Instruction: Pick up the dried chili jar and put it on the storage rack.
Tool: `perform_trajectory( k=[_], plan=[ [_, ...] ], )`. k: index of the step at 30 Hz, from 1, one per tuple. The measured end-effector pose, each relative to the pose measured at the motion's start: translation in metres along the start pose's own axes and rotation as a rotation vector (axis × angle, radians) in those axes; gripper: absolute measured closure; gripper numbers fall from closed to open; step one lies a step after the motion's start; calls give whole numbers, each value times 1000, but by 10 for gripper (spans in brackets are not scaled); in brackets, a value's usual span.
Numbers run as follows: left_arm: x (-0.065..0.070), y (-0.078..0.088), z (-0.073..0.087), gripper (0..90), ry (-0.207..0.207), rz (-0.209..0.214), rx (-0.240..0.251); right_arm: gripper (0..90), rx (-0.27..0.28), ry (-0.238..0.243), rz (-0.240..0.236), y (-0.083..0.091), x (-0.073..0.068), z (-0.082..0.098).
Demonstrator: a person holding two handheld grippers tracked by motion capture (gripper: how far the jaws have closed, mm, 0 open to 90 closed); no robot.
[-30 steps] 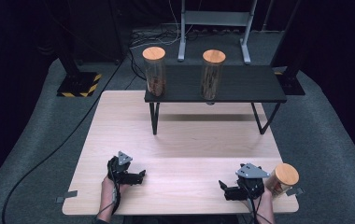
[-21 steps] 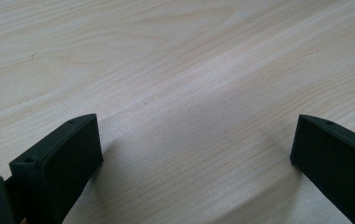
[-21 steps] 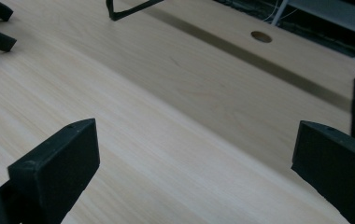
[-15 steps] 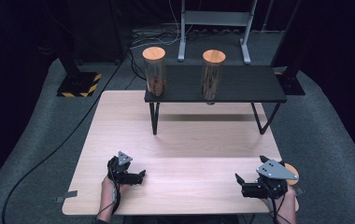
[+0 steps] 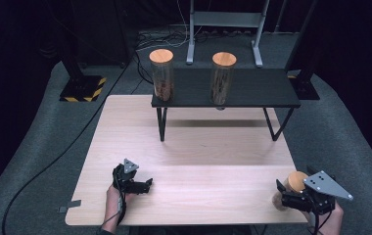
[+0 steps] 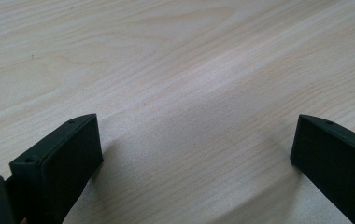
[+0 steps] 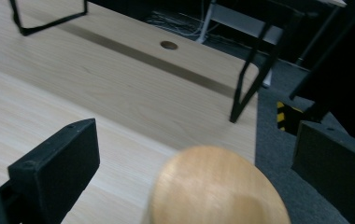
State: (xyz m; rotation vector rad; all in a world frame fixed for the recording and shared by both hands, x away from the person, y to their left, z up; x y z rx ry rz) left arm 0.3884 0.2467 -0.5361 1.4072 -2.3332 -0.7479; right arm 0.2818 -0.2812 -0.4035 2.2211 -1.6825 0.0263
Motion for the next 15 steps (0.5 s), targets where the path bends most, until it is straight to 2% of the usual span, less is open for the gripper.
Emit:
perform_trajectory(
  k=[5,7,11,15],
  plan=[
    [0,0,0,12,-1,0,0,0,19,-82,39,1,14,22],
    [0,0,0,12,0,0,0,0,25,-97,41,1,16,31],
    [0,0,0,12,0,-1,0,0,37,-105,27,-1,14,46],
    [0,0,0,12,0,-1,0,0,51,-134,8,-2,13,58]
  ],
)
Point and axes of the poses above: each handheld gripper's, and its own axes: y roughly backward along the jaws, z roughly out of its underside, x roughly to its right, the point moved 1 cm from there along -y, roughly forward along the jaws, and after that the axes turned 9 degrees about x, right-handed, at the moved point
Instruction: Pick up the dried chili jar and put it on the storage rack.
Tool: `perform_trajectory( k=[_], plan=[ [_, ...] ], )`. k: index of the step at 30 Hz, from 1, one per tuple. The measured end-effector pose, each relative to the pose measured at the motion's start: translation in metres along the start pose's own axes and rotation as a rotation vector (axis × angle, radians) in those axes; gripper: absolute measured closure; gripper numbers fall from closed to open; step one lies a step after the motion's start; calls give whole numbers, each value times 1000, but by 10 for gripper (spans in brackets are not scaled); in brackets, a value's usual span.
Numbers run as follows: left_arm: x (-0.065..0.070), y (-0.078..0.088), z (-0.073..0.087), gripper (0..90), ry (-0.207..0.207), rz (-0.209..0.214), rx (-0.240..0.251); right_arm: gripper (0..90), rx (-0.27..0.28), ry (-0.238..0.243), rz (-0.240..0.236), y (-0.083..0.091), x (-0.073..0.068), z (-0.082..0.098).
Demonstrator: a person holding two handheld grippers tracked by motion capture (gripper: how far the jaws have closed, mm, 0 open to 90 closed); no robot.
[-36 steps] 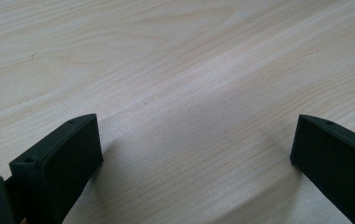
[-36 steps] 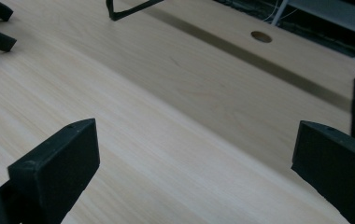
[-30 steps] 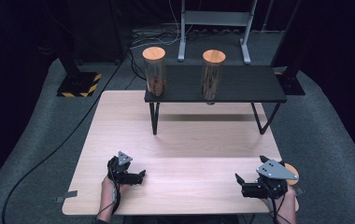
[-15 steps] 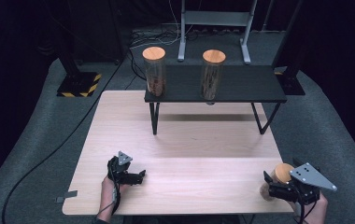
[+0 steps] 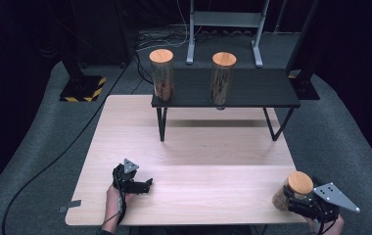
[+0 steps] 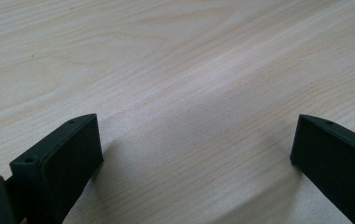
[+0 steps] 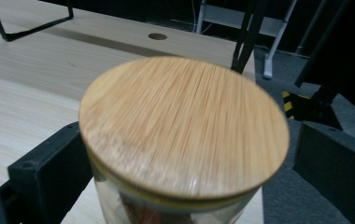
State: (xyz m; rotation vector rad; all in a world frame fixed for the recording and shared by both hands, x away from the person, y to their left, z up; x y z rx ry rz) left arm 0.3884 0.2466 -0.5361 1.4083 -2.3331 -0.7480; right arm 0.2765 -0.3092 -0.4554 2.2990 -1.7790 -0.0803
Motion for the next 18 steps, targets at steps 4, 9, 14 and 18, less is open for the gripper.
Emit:
perform_trajectory(
  k=[4,9,14,18],
  plan=[
    [0,0,0,12,0,0,0,0,6,-15,-4,-3,-1,14],
    [0,0,0,12,0,0,0,0,33,-30,15,-10,-5,36],
    [0,0,0,12,0,-1,0,0,37,-48,0,-17,-9,51],
    [0,0,0,12,1,-1,0,0,44,-54,-5,-20,-9,57]
  ],
)
Point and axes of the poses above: each handheld gripper's, and its own axes: y roughly backward along the jaws, z roughly out of its underside, x roughly to its right, the point moved 1 cm from there along -y, roughly forward along the jaws, and after that the axes turned 9 degrees about x, right-handed, at the moved point
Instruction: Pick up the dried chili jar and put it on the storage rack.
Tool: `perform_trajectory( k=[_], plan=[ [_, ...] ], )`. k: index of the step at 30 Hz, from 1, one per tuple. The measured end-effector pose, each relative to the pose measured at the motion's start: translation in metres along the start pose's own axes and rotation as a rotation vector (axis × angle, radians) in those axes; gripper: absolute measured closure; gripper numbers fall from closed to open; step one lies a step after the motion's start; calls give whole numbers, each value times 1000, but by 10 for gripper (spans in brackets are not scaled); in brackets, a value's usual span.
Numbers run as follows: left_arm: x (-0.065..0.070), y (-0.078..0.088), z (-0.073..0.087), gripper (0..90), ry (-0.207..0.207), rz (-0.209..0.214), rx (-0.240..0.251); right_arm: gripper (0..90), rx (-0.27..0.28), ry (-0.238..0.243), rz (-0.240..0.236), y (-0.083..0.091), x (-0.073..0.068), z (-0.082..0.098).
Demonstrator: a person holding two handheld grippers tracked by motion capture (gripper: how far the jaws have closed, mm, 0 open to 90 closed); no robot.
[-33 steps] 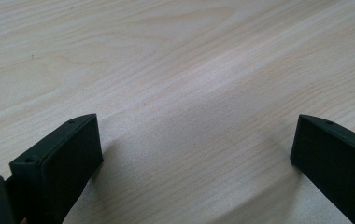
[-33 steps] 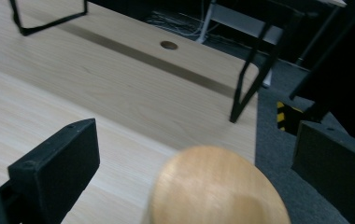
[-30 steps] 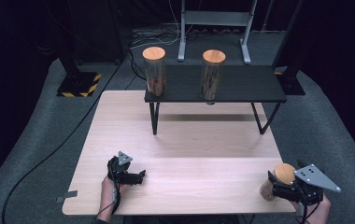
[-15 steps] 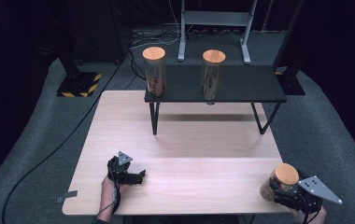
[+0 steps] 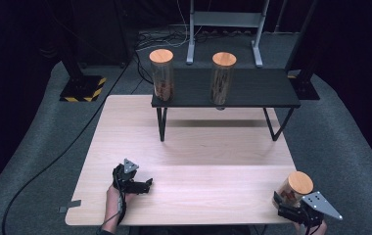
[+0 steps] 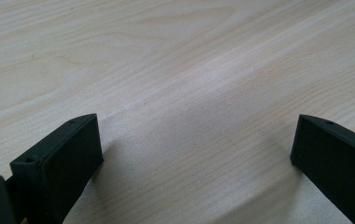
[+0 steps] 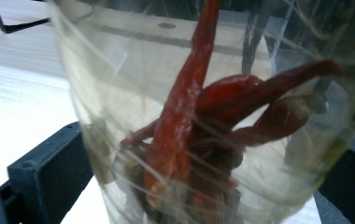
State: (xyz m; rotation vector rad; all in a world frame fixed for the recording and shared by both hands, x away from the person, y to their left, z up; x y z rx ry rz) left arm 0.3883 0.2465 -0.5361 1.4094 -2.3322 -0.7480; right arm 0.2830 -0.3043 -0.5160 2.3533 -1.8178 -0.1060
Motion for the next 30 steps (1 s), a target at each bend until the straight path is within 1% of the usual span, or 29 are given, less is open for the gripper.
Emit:
perform_trajectory(
  k=[2,4,7,8,9,10,11,14,15,16,19,25,30],
  plan=[
    [0,0,0,12,-2,0,0,0,6,-8,-2,0,0,2],
    [0,0,0,12,-1,0,-1,0,10,-6,0,0,0,3],
    [0,0,0,12,0,-1,0,0,14,-7,6,0,0,5],
    [0,0,0,12,-1,-1,0,0,15,-6,15,0,0,5],
    [0,0,0,12,0,-1,0,13,17,-7,17,1,0,5],
    [0,0,0,12,-1,-1,0,64,19,-11,12,1,1,6],
    [0,0,0,12,-1,-1,0,109,21,-15,20,2,1,6],
    [0,0,0,12,0,0,0,195,14,-29,-7,1,1,7],
    [0,0,0,12,-1,0,0,224,10,-40,-24,0,1,8],
    [0,0,0,12,-1,0,0,237,5,-38,-22,0,0,8],
    [0,0,0,12,0,-1,0,240,3,-45,-21,-1,-1,8],
    [0,0,0,12,-1,-1,-1,243,5,-42,-27,-2,-3,8],
    [0,0,0,12,0,0,-1,243,-3,-42,-27,-3,-4,6]
  ],
)
Point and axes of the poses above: each handheld gripper's, and its own axes: y roughly backward along the jaws, z roughly out of its underside, x roughly to its right, the point moved 1 cm from there along -y, roughly forward along the jaws, and after that the axes turned 9 degrees about x, right-handed, at the moved point
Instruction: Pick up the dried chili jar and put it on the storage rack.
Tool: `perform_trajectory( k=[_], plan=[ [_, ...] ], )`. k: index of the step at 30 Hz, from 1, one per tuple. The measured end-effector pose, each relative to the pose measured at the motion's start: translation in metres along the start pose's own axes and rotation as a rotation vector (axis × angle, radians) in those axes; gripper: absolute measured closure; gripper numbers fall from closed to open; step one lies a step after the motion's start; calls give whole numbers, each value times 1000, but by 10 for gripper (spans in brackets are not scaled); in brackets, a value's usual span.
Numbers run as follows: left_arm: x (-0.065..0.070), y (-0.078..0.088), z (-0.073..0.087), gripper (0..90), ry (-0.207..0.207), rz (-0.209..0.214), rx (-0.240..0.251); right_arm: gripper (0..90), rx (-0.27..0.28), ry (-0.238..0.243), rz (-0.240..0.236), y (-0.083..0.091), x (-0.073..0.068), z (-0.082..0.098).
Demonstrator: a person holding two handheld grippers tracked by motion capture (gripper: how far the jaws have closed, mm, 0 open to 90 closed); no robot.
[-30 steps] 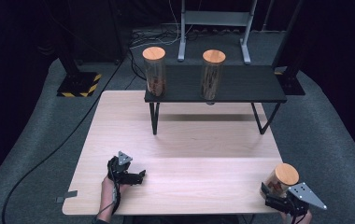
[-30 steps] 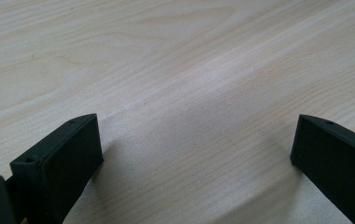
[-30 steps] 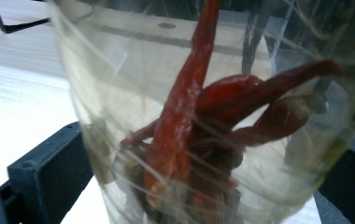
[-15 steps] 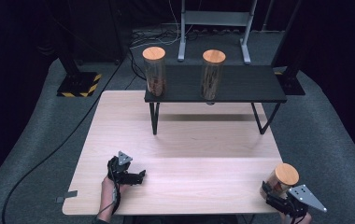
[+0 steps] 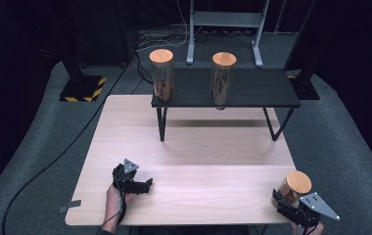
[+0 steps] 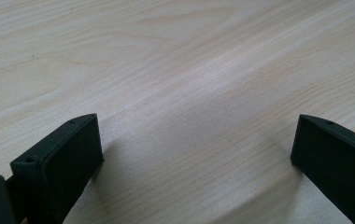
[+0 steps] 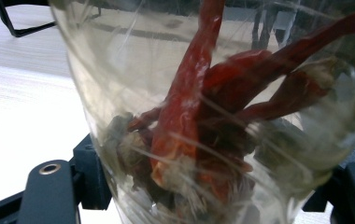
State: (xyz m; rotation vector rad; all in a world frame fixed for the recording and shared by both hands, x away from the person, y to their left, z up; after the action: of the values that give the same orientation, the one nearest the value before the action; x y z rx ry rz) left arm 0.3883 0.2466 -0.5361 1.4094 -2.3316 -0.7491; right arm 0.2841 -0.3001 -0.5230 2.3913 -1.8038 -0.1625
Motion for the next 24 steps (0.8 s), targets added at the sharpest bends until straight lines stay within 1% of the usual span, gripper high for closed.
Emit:
perform_trajectory(
  k=[3,16,23,24],
  plan=[
    [0,0,0,12,0,0,0,244,-4,6,-5,-1,-1,-1],
    [0,0,0,12,3,-1,3,245,12,27,-33,-3,-5,-8],
    [0,0,0,12,2,-1,2,245,7,42,-44,-6,-8,-12],
    [0,0,0,12,2,-1,2,245,6,38,-45,-7,-8,-12]
  ],
)
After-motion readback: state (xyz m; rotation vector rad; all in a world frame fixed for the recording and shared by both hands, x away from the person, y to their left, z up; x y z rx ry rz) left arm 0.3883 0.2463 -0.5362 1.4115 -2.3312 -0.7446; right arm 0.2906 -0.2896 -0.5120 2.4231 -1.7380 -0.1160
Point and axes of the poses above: each handheld gripper's, and its own axes: y roughly backward along the jaws, z roughly out of its underside, x roughly to its right, the point moved 1 cm from there along -y, roughly forward along the jaws, and after that the axes turned 9 degrees about x, right-handed, at the moved point
